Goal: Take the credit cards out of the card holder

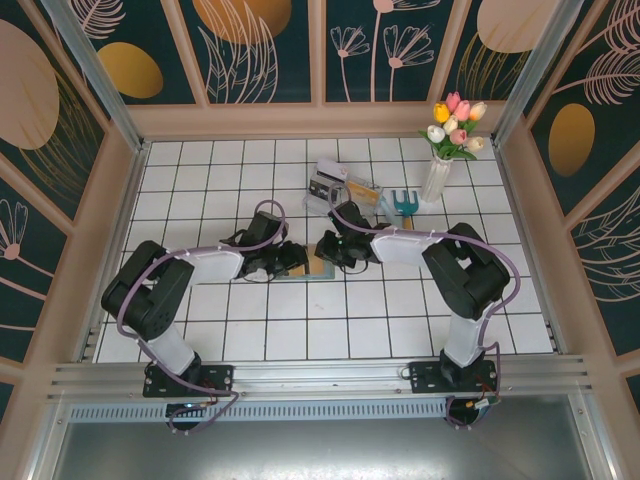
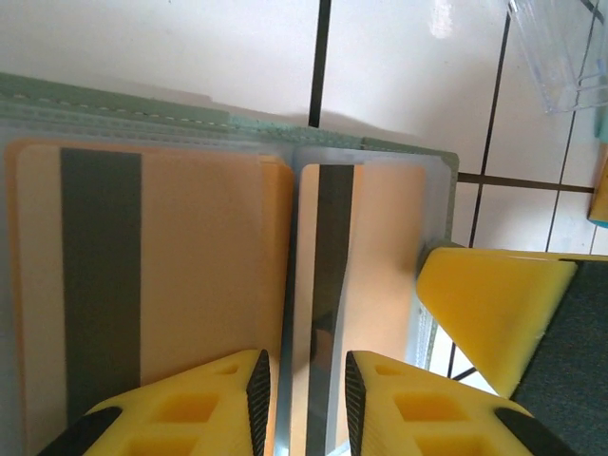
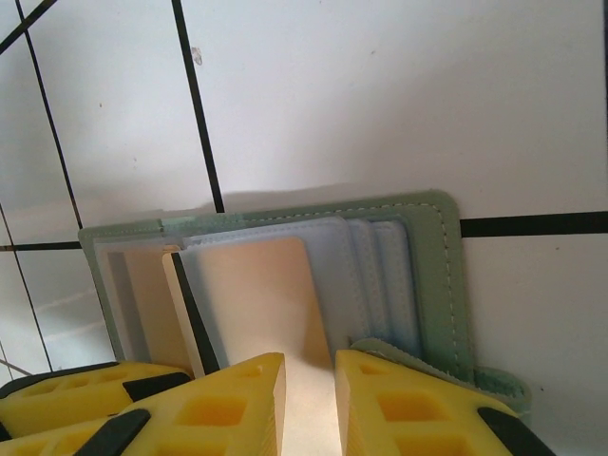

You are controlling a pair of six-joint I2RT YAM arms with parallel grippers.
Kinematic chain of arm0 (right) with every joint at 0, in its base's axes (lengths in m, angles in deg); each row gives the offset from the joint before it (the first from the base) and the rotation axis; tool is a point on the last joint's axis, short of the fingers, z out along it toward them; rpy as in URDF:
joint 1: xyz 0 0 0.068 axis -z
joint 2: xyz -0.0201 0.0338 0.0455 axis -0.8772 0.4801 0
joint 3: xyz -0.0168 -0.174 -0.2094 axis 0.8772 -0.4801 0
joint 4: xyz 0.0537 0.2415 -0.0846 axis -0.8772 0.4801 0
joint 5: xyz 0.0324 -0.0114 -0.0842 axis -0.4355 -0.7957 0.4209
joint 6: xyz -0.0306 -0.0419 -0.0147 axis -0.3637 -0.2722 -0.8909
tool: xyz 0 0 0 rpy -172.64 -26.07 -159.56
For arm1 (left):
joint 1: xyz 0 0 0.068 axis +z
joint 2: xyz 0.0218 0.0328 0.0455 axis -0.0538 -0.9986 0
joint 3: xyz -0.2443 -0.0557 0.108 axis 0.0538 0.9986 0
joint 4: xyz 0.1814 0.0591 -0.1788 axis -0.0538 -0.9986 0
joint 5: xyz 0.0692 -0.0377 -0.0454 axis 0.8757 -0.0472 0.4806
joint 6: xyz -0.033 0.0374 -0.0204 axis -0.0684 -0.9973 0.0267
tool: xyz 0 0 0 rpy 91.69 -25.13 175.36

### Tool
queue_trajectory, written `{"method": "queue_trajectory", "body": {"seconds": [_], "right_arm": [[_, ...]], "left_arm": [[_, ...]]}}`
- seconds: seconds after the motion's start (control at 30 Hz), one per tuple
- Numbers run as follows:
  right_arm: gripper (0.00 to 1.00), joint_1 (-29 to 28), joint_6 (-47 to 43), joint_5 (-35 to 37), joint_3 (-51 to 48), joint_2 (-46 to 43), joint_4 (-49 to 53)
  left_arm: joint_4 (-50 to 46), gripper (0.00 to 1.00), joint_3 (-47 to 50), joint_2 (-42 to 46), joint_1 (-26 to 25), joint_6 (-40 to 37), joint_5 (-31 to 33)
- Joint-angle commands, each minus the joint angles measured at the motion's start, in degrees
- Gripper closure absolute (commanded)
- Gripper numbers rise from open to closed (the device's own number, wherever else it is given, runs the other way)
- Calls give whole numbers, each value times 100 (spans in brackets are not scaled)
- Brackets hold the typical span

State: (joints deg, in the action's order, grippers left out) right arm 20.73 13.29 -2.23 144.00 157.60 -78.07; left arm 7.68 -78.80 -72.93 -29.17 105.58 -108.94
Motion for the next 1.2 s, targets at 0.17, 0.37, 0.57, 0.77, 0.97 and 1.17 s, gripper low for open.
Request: {"method": "queue_trajectory", "body": {"seconds": [0.17,0.37,0.57,0.77,0.97,1.17], "right_arm": [[76,25,0,167,30,237,356],[76,26,-2,148,21,239,330],[76,14,2,138,14,255,327],[76,19,2,148,9,256,335],[76,19,22,253,-14,245,379],[76,15,37,341,-1,233,423]], "left_arm": [[-17,70,-209,-350,30,-90,-157],[54,71,-239,-375,26,-160,-321],[117,75,-262,-411,26,-166,-368],[-67,82,-276,-351,26,-281,-153],[-249,91,-174,-150,26,-360,87],[-505,100,-43,164,26,-477,299]]}}
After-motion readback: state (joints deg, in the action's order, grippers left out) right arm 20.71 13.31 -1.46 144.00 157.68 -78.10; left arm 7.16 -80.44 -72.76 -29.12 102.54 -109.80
